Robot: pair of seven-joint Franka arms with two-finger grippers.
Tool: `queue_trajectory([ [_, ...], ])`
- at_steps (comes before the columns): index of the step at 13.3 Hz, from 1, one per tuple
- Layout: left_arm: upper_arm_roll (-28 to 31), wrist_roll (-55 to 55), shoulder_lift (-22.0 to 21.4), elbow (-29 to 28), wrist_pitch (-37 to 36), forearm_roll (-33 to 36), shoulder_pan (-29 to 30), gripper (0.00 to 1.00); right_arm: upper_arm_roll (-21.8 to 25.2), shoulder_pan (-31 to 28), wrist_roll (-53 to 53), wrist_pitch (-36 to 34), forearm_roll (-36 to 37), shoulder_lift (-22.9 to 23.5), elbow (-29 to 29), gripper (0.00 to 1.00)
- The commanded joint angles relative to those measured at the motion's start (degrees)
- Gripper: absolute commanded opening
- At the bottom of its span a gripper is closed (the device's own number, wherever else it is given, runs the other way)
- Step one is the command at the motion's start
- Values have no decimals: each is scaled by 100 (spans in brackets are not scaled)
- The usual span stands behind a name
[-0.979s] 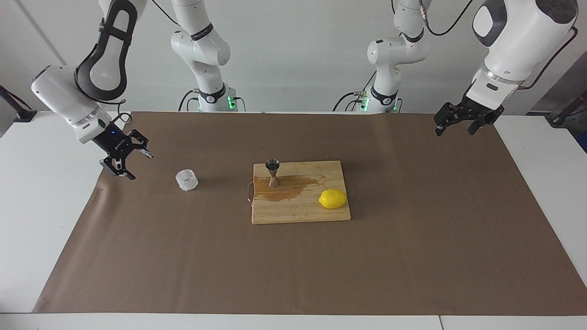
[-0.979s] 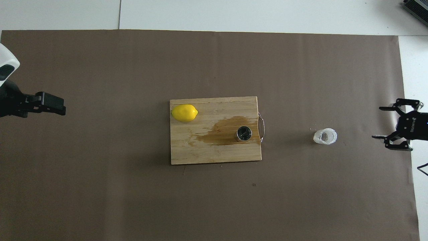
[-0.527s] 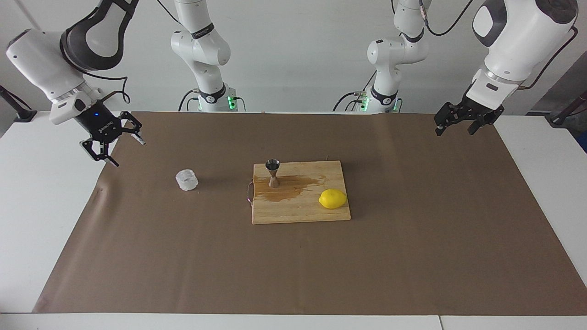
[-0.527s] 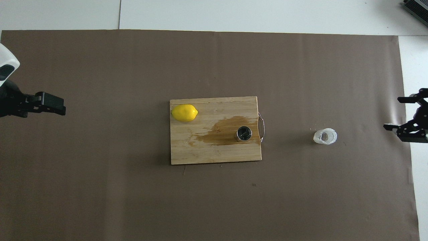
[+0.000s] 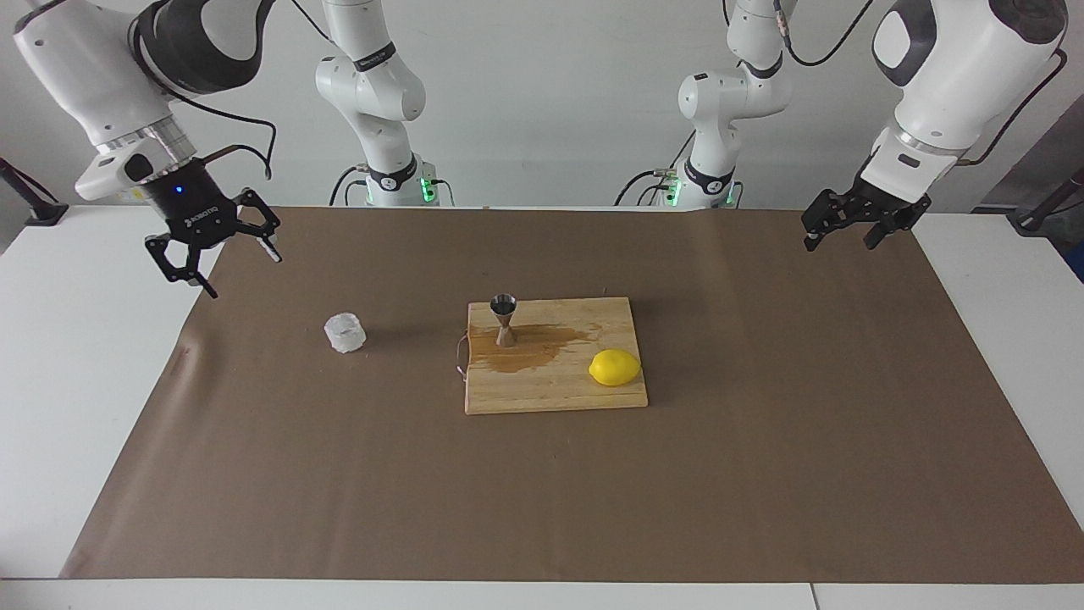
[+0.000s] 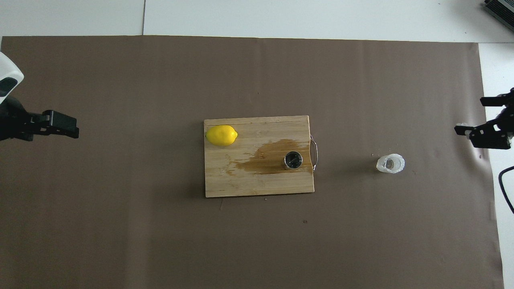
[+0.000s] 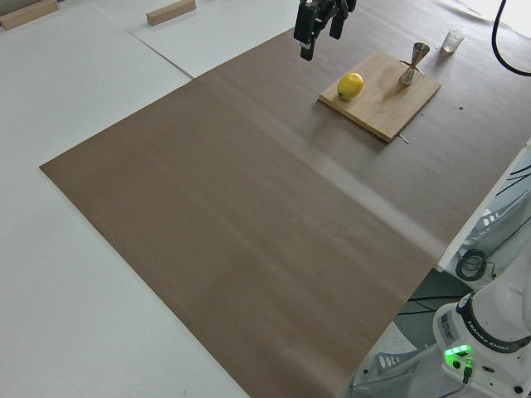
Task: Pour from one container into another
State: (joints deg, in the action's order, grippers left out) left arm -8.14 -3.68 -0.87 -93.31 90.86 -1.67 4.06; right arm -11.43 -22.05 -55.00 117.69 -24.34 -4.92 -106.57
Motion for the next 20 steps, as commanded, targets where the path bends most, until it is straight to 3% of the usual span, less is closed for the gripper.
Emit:
queue_trajectory([
  [1, 14, -54, -159, -179, 55, -70, 7, 100, -297, -36, 1181, 263, 210, 62, 223, 100],
  [5, 14, -54, -159, -179, 55, -70, 7, 100, -324, 402, 3033, 175, 1411, 0, 461, 100],
  [7, 14, -54, -159, -179, 55, -61, 7, 100, -316, 631, 4054, 26, 1651, -9, 523, 100],
  [12, 14, -54, -159, -179, 55, -61, 7, 100, -324, 1166, 6015, -843, 2466, 70, 1075, 100],
  [16, 14, -54, -159, -179, 55, -61, 7, 100, -342, 1484, 6791, -1319, 2706, 150, 1349, 100],
  [20, 14, -54, -159, -179, 55, -61, 7, 100, -333, 1432, 6819, -1653, 2706, 97, 1331, 100],
])
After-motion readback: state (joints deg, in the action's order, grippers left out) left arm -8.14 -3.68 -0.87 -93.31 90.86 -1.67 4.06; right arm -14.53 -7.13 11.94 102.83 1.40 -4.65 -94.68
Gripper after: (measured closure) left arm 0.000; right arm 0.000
